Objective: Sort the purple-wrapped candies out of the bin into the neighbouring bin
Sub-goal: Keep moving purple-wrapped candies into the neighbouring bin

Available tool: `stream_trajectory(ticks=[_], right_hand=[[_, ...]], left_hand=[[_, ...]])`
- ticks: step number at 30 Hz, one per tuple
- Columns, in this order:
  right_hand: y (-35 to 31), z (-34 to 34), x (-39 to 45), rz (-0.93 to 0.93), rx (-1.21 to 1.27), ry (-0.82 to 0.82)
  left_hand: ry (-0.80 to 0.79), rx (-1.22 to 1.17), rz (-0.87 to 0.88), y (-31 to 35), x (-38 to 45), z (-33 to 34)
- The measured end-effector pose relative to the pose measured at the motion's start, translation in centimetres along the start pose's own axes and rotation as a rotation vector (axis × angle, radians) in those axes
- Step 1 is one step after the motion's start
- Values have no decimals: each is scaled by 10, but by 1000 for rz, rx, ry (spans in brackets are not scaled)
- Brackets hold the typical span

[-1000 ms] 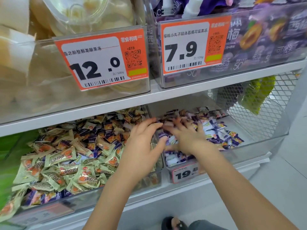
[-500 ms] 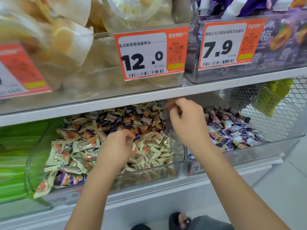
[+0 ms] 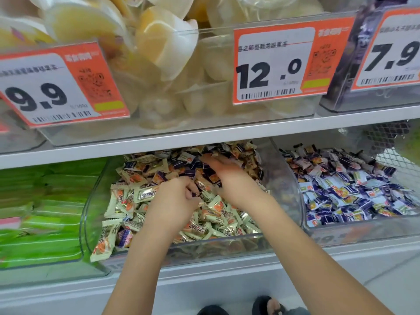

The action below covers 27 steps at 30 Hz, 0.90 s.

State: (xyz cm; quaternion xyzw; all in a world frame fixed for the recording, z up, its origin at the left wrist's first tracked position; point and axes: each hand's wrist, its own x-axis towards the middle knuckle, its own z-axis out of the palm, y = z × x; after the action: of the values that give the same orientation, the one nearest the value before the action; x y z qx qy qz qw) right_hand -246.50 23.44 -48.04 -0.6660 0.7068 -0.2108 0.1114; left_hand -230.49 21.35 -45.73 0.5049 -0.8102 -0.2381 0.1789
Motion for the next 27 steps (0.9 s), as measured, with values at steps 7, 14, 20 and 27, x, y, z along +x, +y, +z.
stream_trajectory(ticks=[7, 14, 20, 27], right_hand=[[-3, -6, 21, 101, -49, -178], [4, -5, 20, 103, 67, -146], [2, 2, 15, -3, 155, -123], [-1, 1, 16, 44, 210, -162]], left_hand=[[139, 90, 50, -2, 10, 2], [163, 371, 108, -5, 22, 8], [174, 279, 128, -10, 25, 4], [290, 92, 152, -8, 17, -9]])
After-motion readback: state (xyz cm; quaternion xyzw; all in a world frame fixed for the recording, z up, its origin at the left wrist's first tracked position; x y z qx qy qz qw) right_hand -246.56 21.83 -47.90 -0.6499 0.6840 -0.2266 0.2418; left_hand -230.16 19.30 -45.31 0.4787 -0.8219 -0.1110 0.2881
